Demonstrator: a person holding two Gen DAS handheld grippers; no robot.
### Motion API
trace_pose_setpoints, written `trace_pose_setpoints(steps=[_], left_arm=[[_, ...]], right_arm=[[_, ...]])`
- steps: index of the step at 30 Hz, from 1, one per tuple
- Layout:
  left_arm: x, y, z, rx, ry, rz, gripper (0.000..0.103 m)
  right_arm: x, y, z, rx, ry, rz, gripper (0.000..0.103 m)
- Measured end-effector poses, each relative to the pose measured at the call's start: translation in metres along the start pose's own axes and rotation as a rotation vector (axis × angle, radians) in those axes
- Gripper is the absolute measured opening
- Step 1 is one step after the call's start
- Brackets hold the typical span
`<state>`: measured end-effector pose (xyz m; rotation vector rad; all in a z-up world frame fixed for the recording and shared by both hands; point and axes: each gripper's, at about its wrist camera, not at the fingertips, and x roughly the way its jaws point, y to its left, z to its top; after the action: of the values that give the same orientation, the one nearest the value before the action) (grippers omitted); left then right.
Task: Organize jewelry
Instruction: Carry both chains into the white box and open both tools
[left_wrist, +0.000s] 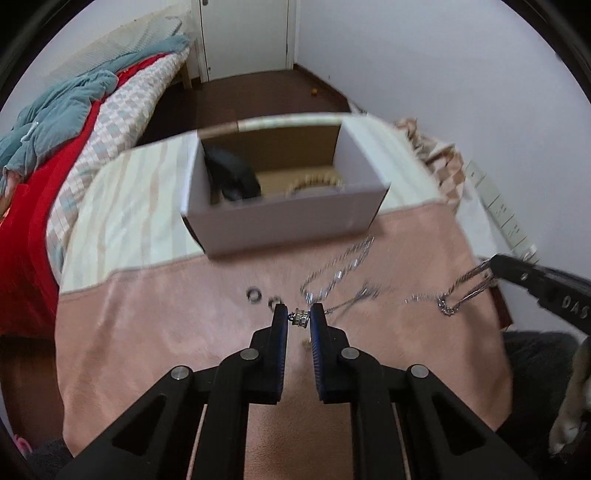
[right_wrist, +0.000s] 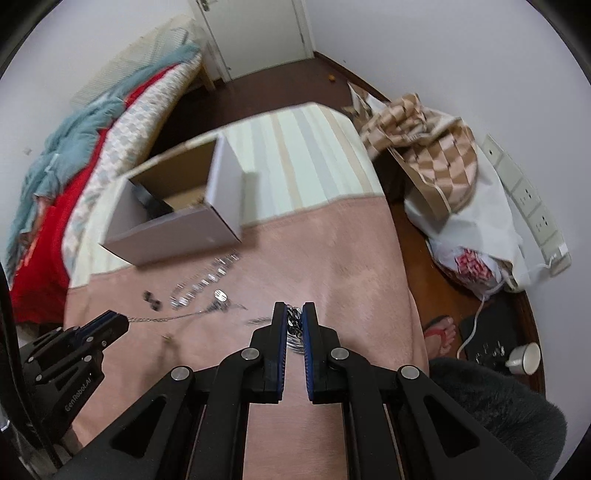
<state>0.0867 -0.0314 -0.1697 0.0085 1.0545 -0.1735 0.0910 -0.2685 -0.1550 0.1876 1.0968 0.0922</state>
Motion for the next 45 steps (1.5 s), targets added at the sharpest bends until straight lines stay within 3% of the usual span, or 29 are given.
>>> trace_pose_setpoints(steps=[10,15,19,24,32,40,45], left_arm=[[-0.063,0.008,0.072,0.018,-0.115,-0.057,0.009],[-0.082,0.02,0.115,0.024,-0.171,-0.044,0.009],[-0.077,0.031,0.141,0.02,-0.186,-0.014,0.009],[-0.041,0.047,0.155,0.004,-0.125,0.011,0.009],[0.03,0.073,0.144,-0.058,0.041,0.004,0.009],[0.049,0.093,0.139,-0.131,0.102,-0.021,0.011],[0.05,0.092,0.139,-0.131,0.118,0.044,0.018]], right_arm=[[-0.048,0.042,0.056,-0.065,-0.077,0.144,0.008],[-0.061,0.073,0.095,-0.141,-0.119,0.176,0.008],[-0.048,0.096,0.128,-0.181,-0.107,0.193,0.008],[-0.006,0.112,0.162,-0.197,-0.033,0.199,0.008],[0.074,0.133,0.189,-0.271,0.094,0.158,0.008],[0.108,0.145,0.199,-0.287,0.15,0.176,0.008],[0.135,0.131,0.202,-0.268,0.271,0.146,0.01]])
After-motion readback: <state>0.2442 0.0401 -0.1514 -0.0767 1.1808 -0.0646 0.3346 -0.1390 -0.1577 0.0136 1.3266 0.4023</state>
